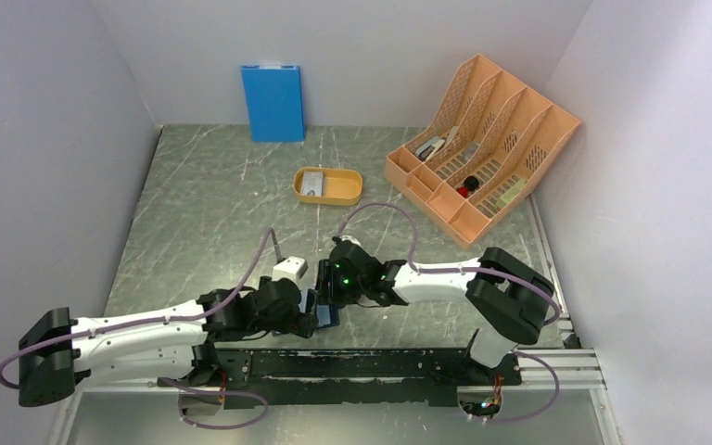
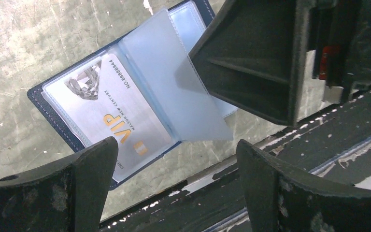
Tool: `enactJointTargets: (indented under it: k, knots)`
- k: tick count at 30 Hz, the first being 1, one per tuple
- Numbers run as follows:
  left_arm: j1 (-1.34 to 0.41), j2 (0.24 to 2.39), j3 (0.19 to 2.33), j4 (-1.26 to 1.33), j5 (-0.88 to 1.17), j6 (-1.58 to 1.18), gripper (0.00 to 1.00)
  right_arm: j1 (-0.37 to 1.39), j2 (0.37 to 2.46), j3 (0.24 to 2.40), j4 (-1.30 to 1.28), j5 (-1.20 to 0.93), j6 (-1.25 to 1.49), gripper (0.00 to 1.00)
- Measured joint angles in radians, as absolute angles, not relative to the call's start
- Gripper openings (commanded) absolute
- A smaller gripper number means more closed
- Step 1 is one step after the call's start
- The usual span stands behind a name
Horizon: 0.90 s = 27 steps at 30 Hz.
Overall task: Put the credit cards into the card holder
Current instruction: Turn over the card slot in the card holder.
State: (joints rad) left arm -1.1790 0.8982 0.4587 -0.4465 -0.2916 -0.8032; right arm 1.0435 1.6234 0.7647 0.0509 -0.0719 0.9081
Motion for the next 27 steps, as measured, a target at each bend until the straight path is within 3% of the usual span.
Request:
enactJointTargets:
  k: [11,27]
  knots:
    - [-1.181,1.037,0.471,-0.439,-0.376,-0.820,0.88,1.042,1.631,0.765,0.062,-0.092,0.920,0.56]
    - [-1.181,0.934,0.442,-0.560,-0.508,-1.045,0.55,1.042,1.556,0.692,0.050,-0.062,0.931,0.53]
